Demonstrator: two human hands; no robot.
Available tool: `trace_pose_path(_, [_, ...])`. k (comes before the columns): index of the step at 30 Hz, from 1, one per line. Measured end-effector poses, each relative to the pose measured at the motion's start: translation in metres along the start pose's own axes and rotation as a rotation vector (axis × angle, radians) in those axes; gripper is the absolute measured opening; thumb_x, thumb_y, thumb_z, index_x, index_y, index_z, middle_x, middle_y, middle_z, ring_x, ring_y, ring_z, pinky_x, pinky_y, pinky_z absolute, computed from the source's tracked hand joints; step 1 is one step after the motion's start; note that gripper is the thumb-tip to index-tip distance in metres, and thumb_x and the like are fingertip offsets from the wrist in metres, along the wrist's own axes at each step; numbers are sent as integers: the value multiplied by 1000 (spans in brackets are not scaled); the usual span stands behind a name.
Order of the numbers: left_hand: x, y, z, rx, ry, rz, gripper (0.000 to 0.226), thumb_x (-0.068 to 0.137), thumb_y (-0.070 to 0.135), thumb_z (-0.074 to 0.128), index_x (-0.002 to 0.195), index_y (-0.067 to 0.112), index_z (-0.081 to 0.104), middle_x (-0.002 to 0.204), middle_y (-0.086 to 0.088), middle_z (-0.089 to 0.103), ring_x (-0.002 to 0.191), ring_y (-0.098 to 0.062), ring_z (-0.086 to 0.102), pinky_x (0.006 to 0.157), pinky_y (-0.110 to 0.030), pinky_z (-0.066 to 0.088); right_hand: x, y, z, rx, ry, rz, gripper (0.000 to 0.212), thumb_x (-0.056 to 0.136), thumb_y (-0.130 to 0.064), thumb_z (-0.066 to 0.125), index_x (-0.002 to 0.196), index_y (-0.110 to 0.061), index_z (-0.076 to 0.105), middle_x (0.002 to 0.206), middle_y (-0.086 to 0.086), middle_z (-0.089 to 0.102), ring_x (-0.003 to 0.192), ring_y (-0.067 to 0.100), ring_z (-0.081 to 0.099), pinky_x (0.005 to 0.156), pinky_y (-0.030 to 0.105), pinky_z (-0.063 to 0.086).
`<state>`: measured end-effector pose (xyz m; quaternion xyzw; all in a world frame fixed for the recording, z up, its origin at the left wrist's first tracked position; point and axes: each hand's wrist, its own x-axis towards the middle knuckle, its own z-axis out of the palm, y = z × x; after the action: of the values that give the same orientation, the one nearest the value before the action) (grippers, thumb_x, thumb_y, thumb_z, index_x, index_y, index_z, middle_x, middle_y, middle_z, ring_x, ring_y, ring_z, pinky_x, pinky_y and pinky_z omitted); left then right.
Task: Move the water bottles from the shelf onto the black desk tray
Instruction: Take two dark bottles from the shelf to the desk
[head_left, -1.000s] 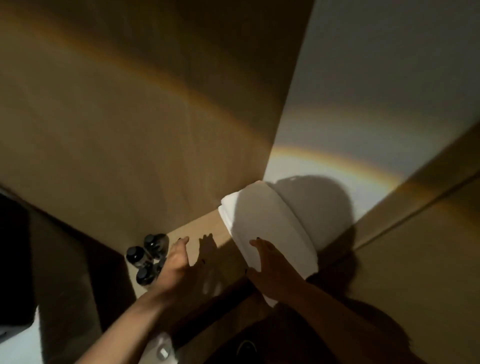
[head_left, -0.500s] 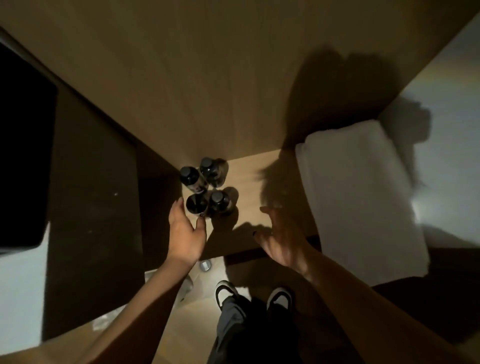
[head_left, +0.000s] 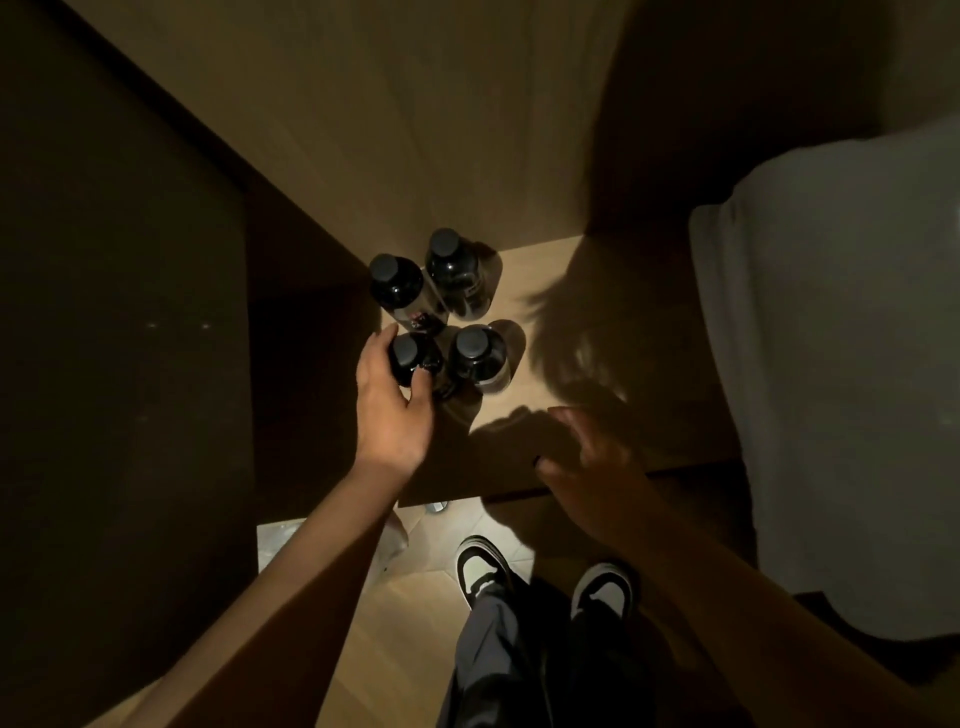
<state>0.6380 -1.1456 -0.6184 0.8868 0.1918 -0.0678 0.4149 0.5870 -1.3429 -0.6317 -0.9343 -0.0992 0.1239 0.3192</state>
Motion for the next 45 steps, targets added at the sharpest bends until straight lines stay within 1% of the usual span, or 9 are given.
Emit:
trace_pose_path(5, [12,-1,-3,3,-15,66,32,95,13,53,126,18,47,125,-2,56,117,-17,54,98,-29,47,16,-4,4,-18,-46,-68,38,90,-11,57,127,-12,54,113,4,58,79,-11,47,64,0,42])
trace_pose_path(8, [6,1,-14,-35,85,-9,29,96,14,54,125,15,50,112,3,56,93,-16,64,77,-14,50,26,-12,-5,32,-9,-149,13,73,-4,63,76,-8,75,88,24,71,74,26,70,62,28,58])
trace_pose_path(10, [-1,7,-29,-95,174,-68,27,95,17,54,122,19,51,109,7,55,99,-18,62,85,-28,52,29,-23,-8,24,-40,-161,19,76,-6,63,93,-7,72,96,21,70,84,31,69,74,31,56])
trace_pose_path(16, [-28,36,-84,-226,327,28,15,95,16,55,109,20,54,96,18,55,85,12,57,73,-2,43,40,-51,-4,306,-149,78,65,85,-27,68,140,-21,36,134,3,50,124,20,48,93,24,35])
trace_pose_path(23, [-38,71,-103,-340,-16,160,12,86,35,63,98,32,63,96,14,66,96,-7,64,80,-29,53,54,-86,-23,483,-104,-95,91,66,-27,84,140,-19,31,133,-1,48,106,3,47,83,2,35])
trace_pose_path(29, [-39,91,-100,-321,-259,268,32,84,27,66,113,15,60,99,3,70,95,-4,66,78,-16,52,47,-64,-16,35,220,-403,35,84,-36,61,111,-13,56,97,14,65,78,24,66,67,36,58])
trace_pose_path(37, [-3,38,-48,-370,-292,-8,72,69,7,79,131,14,44,116,11,59,103,11,59,90,-11,48,30,-10,-37,520,52,369,42,67,-12,82,98,-20,54,80,-13,60,62,-8,60,52,5,46])
trace_pose_path(40, [9,8,-4,-278,-389,-27,118,53,27,87,149,11,21,150,-2,35,138,-12,36,101,-13,39,31,1,-43,590,101,432,39,69,-8,81,98,-15,56,80,-7,62,62,-12,61,53,3,46])
trace_pose_path(45, [15,-3,50,-431,-314,-107,95,72,10,80,149,15,24,137,6,45,131,-9,39,94,-4,35,27,11,-41,688,66,488,48,71,-11,80,111,-11,54,89,-3,65,68,-5,65,54,7,48])
